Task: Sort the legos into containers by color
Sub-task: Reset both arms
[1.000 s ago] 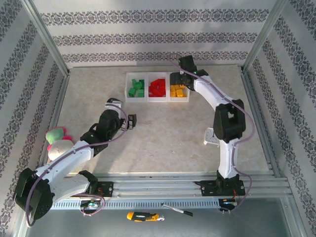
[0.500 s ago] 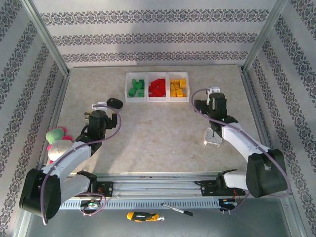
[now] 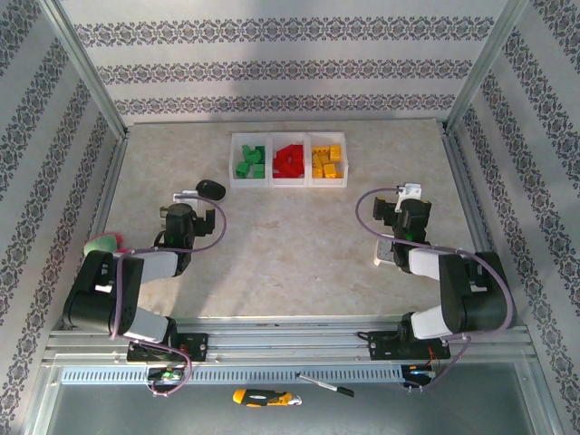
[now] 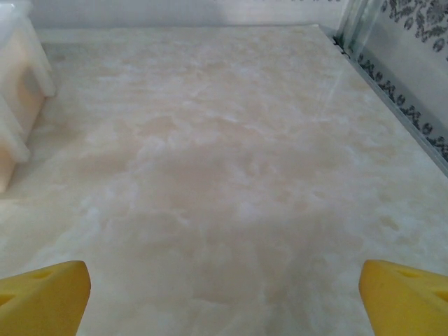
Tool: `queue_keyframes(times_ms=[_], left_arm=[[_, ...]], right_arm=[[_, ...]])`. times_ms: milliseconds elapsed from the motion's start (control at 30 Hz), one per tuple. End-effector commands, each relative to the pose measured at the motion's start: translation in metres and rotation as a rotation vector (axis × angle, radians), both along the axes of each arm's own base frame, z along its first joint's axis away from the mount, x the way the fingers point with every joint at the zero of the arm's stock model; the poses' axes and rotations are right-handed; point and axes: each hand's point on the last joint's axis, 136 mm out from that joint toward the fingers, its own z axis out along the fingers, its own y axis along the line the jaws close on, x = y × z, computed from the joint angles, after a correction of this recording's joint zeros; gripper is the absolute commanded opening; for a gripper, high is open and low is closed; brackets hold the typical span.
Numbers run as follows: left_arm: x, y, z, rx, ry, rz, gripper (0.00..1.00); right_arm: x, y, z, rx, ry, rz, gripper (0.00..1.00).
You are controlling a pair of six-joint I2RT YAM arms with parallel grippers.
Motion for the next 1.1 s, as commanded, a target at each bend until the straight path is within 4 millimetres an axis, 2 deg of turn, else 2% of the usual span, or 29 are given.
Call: queue_keyframes(times_ms=[0,67,267,333,533,733,1067], left_arm=[[0.020,0.011,0.020,-0.048,-0.156,0.007,0.99],[0.018,0.025,0.011,-0.110,-0.175,0.028,0.99],[0.016,0.023,0.009,-0.132,-0.163,0.008,0.99],[0.016,0.023,0.011,-0.128,-0.174,0.006,0.99],[0.017,0.023,0.010,-0.127,-0.172,0.009,0.99],[0.022,0.006,0.007,-0.133,-0.128,-0.100,0.99],[0.021,0.005,0.007,-0.133,-0.131,-0.103,0.99]], right_arm=[[0.003,0.009,0.009,0.026,-0.144,0.056,0.98],[0.002,0.011,0.010,0.029,-0.139,0.073,0.98],[0.006,0.013,0.005,0.031,-0.100,0.081,0.98],[0.014,0.012,0.011,0.030,-0.101,0.078,0.98],[0.014,0.012,0.011,0.028,-0.102,0.077,0.98],[0.013,0.012,0.011,0.029,-0.102,0.076,0.98],[0.013,0.012,0.010,0.027,-0.100,0.078,0.98]])
